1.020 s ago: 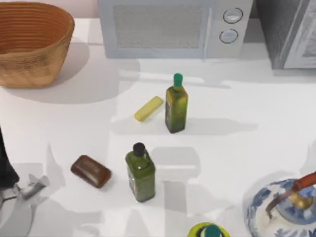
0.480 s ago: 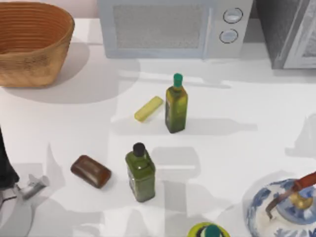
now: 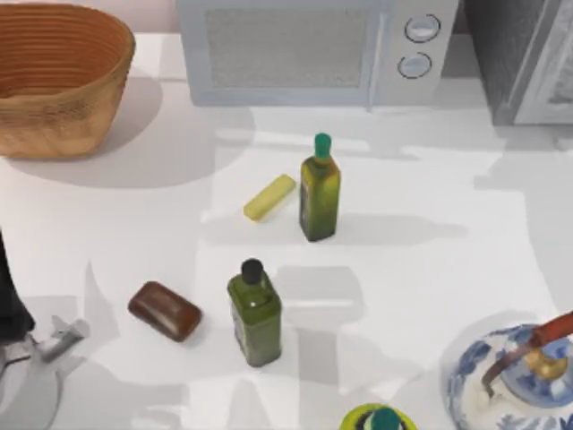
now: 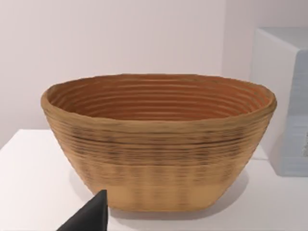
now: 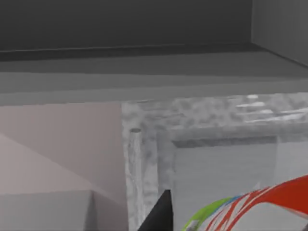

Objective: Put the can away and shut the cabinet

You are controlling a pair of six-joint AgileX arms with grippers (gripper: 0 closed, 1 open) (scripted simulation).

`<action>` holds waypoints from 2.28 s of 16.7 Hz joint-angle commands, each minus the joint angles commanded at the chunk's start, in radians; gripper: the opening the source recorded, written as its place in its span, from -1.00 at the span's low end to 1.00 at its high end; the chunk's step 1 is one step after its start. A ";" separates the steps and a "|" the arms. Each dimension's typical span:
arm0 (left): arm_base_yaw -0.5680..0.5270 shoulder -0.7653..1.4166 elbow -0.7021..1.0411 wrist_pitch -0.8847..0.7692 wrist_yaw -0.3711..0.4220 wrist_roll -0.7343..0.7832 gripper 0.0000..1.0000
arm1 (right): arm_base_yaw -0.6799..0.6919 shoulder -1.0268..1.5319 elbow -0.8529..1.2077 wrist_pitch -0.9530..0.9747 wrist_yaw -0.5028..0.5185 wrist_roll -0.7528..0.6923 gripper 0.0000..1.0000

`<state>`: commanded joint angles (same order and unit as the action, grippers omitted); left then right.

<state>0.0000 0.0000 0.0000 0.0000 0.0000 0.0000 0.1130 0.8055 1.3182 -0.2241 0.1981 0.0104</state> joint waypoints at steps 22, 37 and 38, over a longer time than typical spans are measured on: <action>0.000 0.000 0.000 0.000 0.000 0.000 1.00 | 0.046 0.665 0.572 -0.271 -0.001 -0.010 -1.00; 0.000 0.000 0.000 0.000 0.000 0.000 1.00 | -0.014 1.281 1.432 -0.454 -0.076 0.008 -1.00; 0.000 0.000 0.000 0.000 0.000 0.000 1.00 | -0.014 1.281 1.432 -0.454 -0.076 0.008 -1.00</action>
<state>0.0000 0.0000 0.0000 0.0000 0.0000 0.0000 0.0991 2.0860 2.7504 -0.6777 0.1225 0.0187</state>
